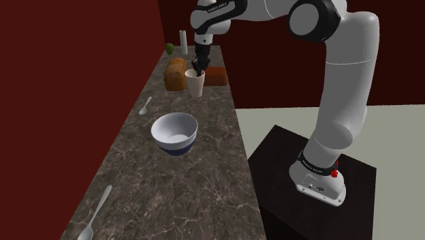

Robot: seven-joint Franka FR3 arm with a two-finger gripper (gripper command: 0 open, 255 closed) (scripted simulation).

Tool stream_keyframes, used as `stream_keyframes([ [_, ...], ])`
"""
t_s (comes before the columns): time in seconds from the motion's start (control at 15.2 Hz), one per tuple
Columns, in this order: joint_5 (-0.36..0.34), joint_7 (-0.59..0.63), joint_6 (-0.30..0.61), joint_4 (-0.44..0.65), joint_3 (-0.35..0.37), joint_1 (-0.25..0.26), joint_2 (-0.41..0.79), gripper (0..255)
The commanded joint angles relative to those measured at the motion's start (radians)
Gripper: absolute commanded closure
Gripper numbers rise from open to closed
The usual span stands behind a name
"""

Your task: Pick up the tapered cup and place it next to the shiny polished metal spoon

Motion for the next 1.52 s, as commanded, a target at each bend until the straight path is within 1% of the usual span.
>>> stream_keyframes([
  [0.0,-0.002,0.006,-0.027,0.024,0.0,0.0,-0.004,255],
  [0.73,-0.01,0.028,-0.167,0.153,-0.002,-0.003,-0.016,255],
  [1.45,-0.013,0.051,-0.32,0.327,-0.003,-0.007,0.003,255],
])
